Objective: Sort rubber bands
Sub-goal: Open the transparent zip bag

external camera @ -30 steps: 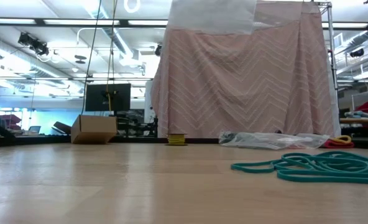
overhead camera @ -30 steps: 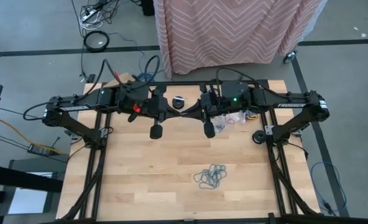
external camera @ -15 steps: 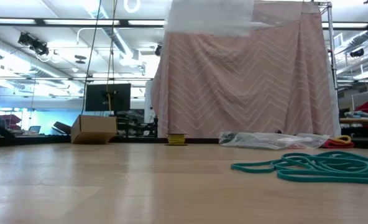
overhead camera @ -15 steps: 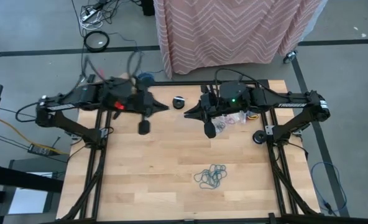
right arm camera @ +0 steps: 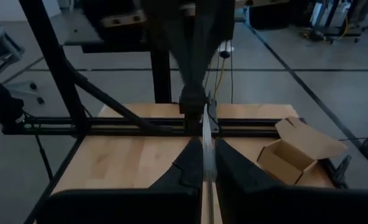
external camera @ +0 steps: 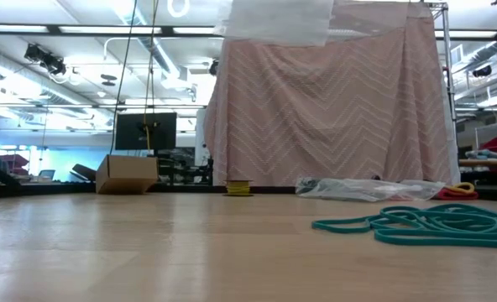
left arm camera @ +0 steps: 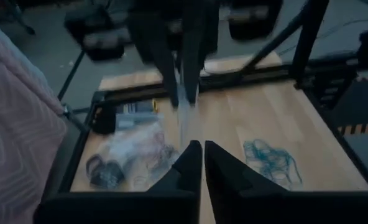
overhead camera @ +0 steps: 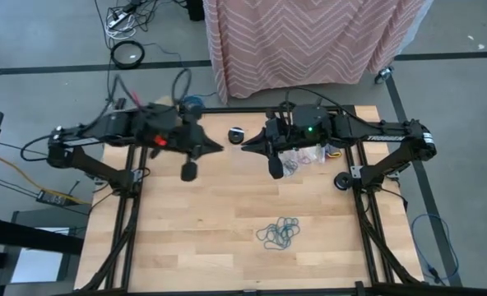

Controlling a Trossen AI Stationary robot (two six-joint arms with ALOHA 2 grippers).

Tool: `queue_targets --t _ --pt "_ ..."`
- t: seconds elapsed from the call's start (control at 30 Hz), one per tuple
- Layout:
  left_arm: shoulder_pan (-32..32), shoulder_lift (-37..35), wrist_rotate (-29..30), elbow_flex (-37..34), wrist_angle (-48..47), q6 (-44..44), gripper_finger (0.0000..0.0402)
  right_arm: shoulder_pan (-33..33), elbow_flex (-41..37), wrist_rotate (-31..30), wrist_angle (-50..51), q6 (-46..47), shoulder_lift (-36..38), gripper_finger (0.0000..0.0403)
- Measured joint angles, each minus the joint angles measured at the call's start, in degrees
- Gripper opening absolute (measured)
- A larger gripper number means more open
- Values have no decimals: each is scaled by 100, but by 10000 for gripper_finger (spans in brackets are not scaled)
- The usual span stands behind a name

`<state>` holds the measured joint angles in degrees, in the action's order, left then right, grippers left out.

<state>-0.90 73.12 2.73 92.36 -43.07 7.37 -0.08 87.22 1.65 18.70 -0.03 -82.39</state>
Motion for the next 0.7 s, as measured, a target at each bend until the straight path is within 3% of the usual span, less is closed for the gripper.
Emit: queue_targets --t 0.4,0.7 --pt "133 480 -49 13 577 123 117 2 0 -15 0 48 0 17" --pt "137 317 322 7 583 128 127 2 0 -6 42 55 0 17"
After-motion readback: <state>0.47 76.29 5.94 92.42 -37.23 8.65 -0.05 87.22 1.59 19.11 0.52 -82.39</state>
